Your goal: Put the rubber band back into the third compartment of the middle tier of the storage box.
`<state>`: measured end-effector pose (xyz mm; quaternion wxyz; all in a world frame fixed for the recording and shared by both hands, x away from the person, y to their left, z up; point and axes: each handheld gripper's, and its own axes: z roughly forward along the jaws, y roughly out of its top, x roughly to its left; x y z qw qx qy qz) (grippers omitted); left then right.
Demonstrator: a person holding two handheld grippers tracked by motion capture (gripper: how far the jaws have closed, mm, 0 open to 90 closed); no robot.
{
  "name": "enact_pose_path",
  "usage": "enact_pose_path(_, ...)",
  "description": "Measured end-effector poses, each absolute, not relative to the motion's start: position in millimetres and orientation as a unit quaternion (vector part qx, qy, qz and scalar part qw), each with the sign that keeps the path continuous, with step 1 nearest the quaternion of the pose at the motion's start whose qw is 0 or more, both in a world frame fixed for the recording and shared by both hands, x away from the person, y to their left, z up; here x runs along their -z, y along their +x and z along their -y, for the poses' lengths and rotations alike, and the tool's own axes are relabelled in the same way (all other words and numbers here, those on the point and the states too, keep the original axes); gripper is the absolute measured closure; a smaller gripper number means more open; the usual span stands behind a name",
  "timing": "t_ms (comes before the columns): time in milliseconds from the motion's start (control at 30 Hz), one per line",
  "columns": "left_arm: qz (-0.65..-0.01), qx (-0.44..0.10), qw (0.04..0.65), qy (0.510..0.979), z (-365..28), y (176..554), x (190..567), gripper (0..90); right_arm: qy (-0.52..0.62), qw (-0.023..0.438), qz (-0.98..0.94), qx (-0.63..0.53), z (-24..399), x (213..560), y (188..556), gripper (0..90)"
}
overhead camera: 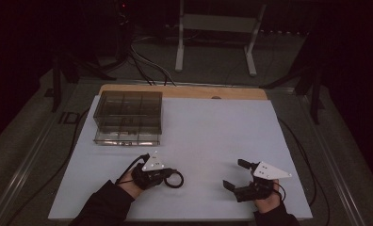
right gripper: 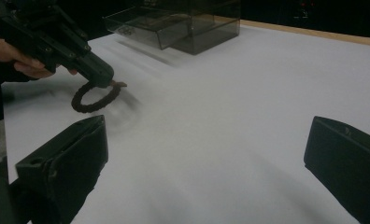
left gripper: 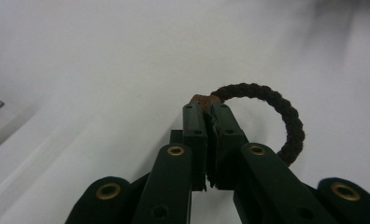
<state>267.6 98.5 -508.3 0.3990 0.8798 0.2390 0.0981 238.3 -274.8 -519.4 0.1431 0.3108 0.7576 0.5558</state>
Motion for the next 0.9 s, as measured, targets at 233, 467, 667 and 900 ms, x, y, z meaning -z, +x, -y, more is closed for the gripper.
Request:
enact_pose_path(233, -0.242, -0.097, 0.407, 0.875, -99.8, 268.5, 503.9, 87.8, 0.310, 0.143, -0.758, -0.556, 274.3, 519.3, 238.3, 0.0)
enact_pose_path(467, -0.242, -0.105, 0.412, 0.872, -100.8, 270.7, 496.9, 87.8, 0.311, 0.141, -0.758, -0.556, 273.9, 519.6, 238.0, 0.0)
enact_pose_path(667, -0.243, -0.112, 0.417, 0.869, -101.9, 273.8, 491.2, 87.8, 0.310, 0.142, -0.759, -0.555, 273.7, 519.7, 237.8, 0.0)
enact_pose_path(900, -0.248, -0.120, 0.423, 0.863, -105.1, 278.0, 485.0, 87.8, 0.310, 0.143, -0.759, -0.555, 274.0, 519.6, 237.7, 0.0)
